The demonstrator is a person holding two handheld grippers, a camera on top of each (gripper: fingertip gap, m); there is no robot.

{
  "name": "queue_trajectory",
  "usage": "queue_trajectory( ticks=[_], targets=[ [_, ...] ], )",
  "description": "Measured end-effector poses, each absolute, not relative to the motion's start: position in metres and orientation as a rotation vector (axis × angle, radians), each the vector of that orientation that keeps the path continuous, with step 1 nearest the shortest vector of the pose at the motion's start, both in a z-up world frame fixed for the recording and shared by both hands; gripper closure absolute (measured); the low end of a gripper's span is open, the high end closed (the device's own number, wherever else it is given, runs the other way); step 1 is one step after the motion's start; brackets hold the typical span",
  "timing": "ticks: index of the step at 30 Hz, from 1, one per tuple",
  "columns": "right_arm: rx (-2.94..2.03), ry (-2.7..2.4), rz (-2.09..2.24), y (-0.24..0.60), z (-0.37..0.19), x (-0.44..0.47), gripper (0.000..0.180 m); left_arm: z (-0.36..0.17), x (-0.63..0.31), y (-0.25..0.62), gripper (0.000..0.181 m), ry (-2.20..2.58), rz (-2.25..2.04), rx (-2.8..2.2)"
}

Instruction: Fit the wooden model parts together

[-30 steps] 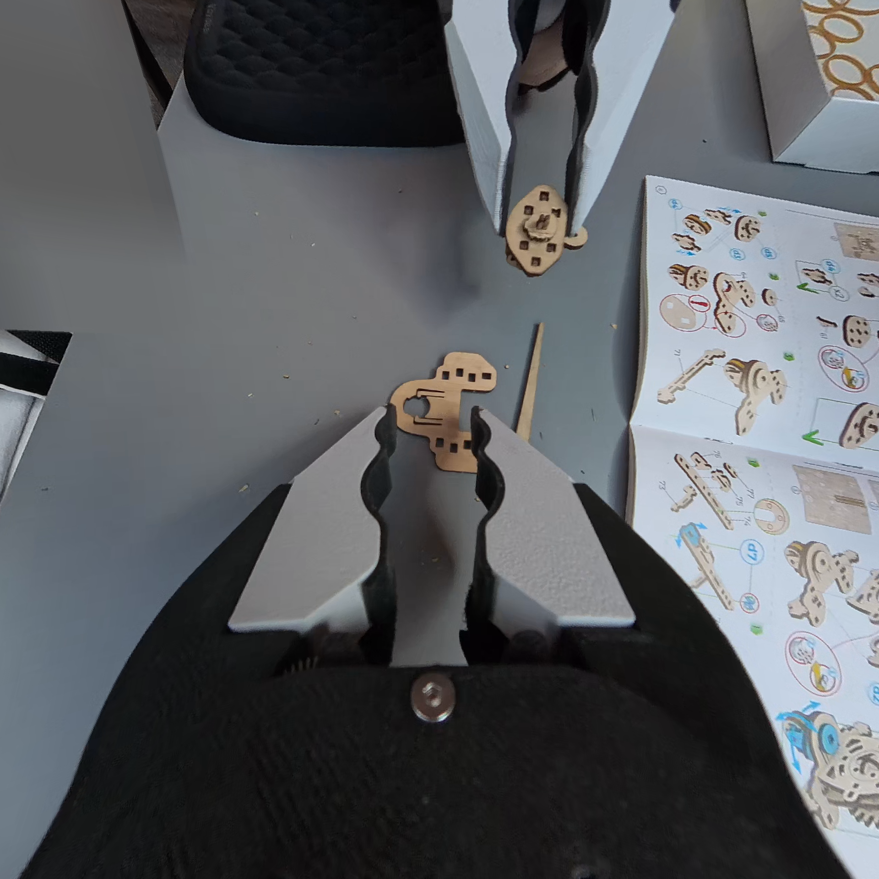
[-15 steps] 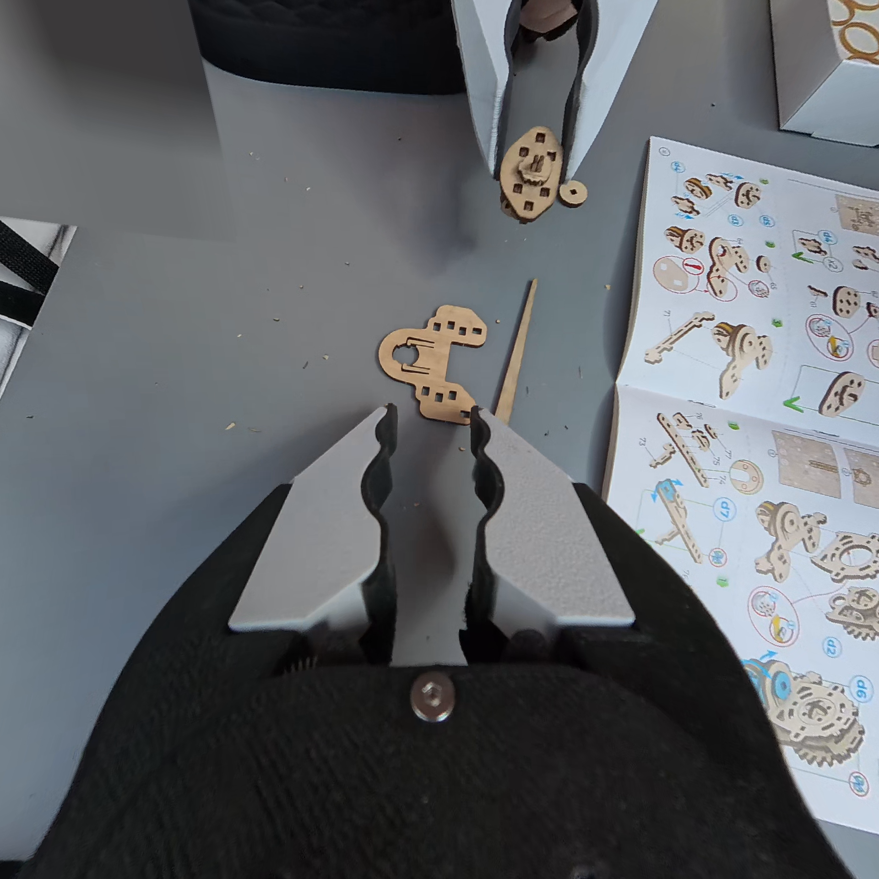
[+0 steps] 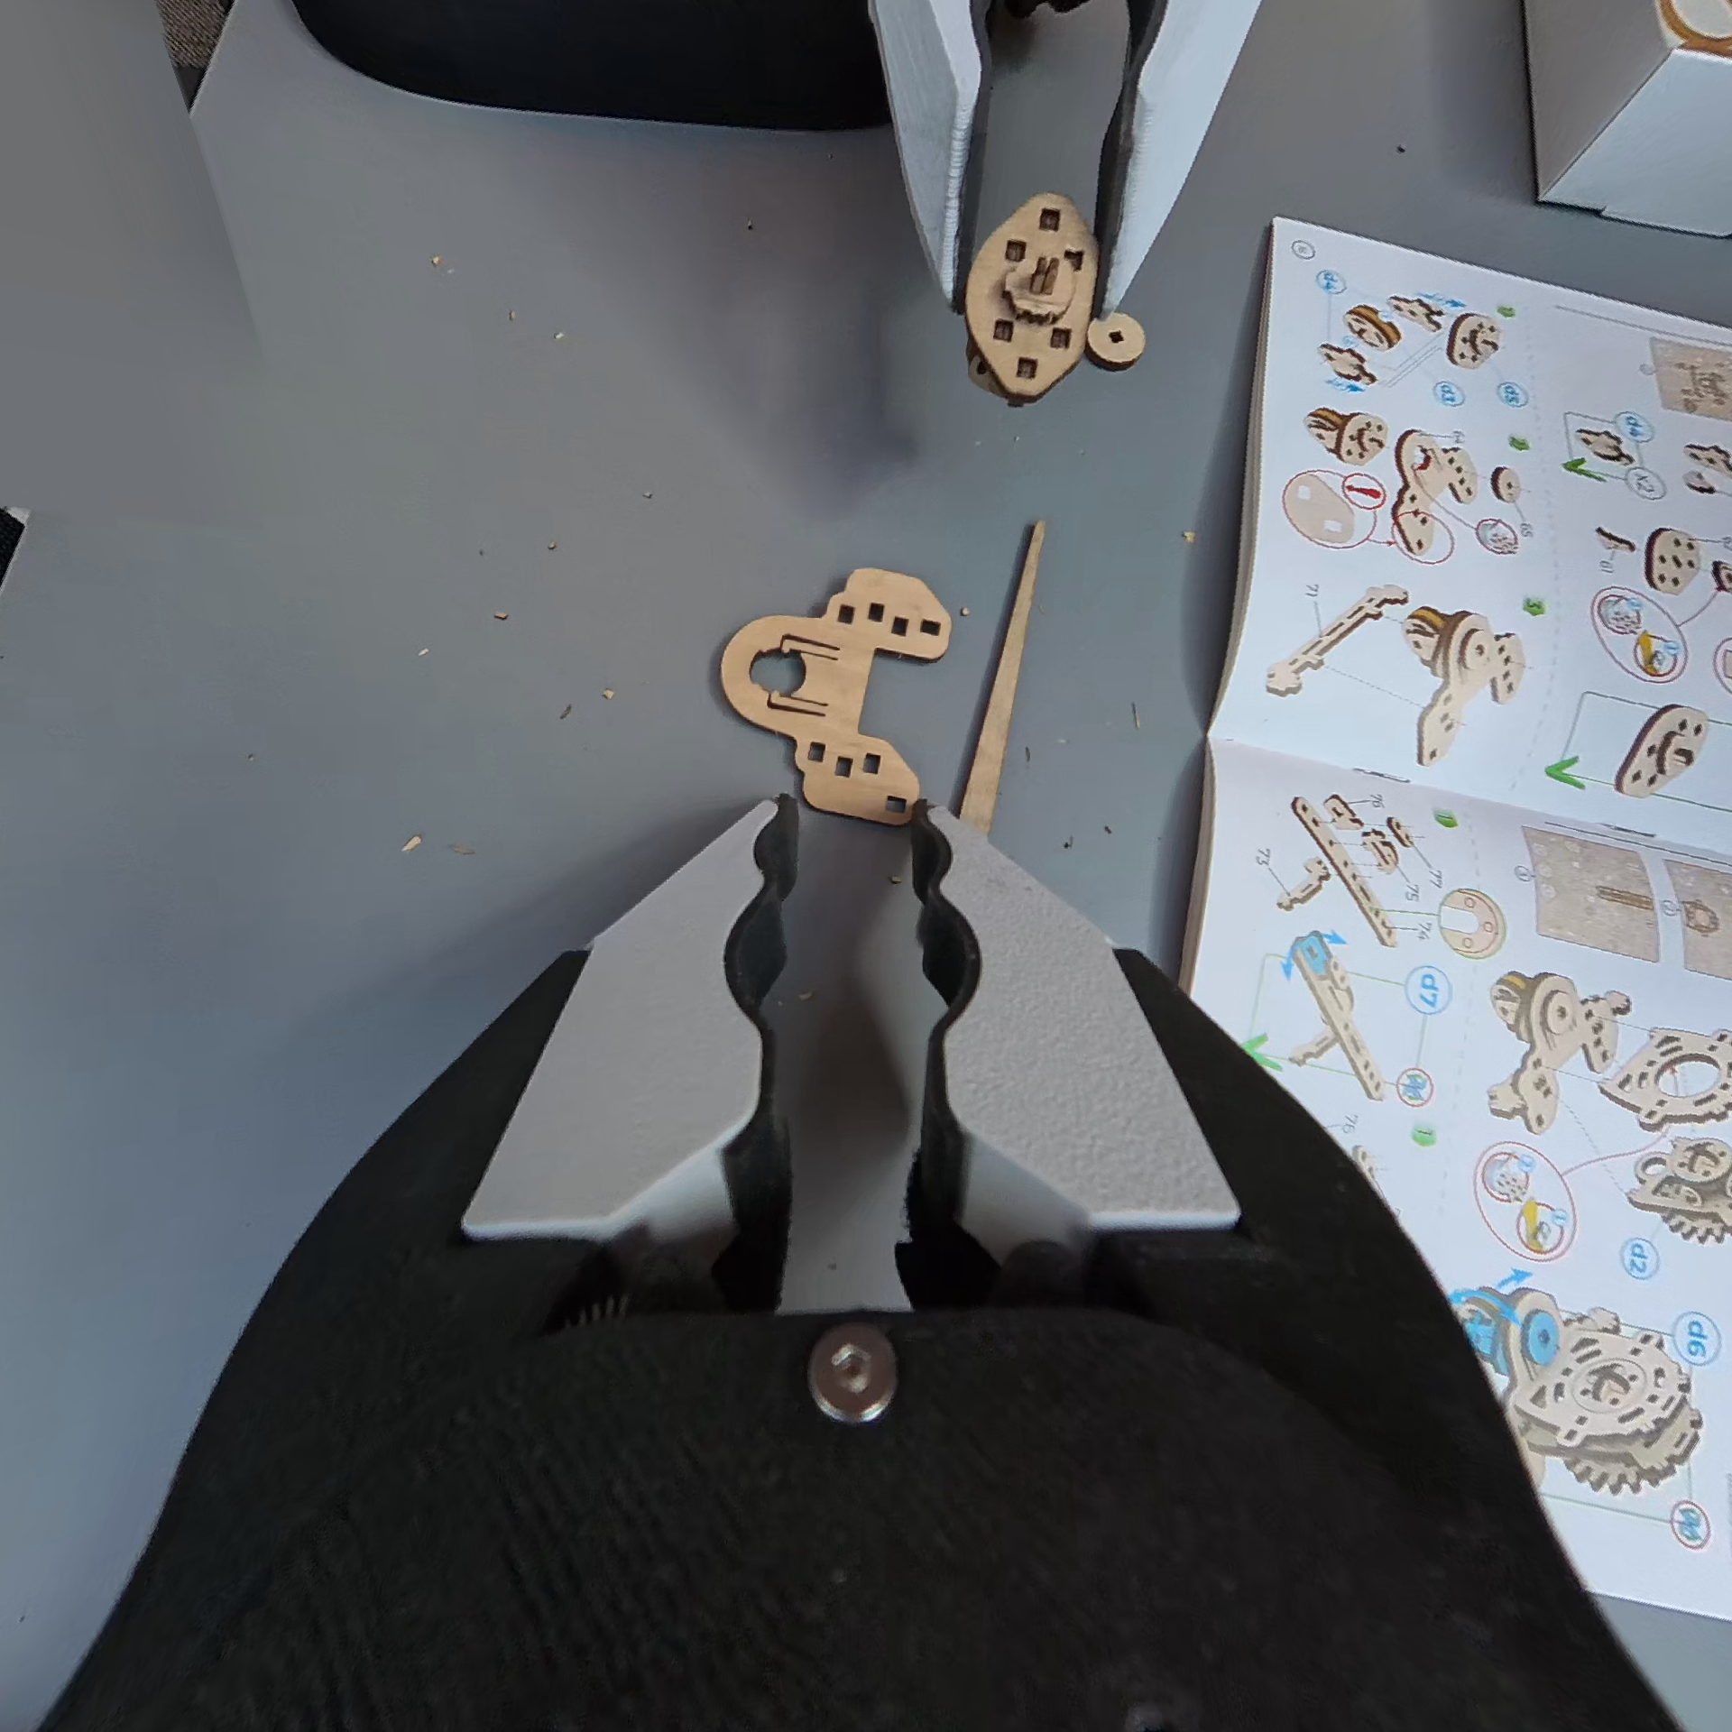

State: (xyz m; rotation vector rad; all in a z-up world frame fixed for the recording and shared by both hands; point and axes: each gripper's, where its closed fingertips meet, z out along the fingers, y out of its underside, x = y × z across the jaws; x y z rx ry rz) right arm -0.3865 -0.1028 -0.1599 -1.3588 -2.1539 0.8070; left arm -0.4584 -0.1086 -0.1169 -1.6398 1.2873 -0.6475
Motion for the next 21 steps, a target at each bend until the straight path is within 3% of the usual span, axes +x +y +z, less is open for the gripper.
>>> queue_trajectory(
  ticks=[21],
  targets=[
    [-1.344,-2.133,0.824,-0.1048,-0.1593,-0.3917,0.155,-0.1181,-0.4583,-0.1086,0.160,1.289,-0.648,-1.644]
  ],
)
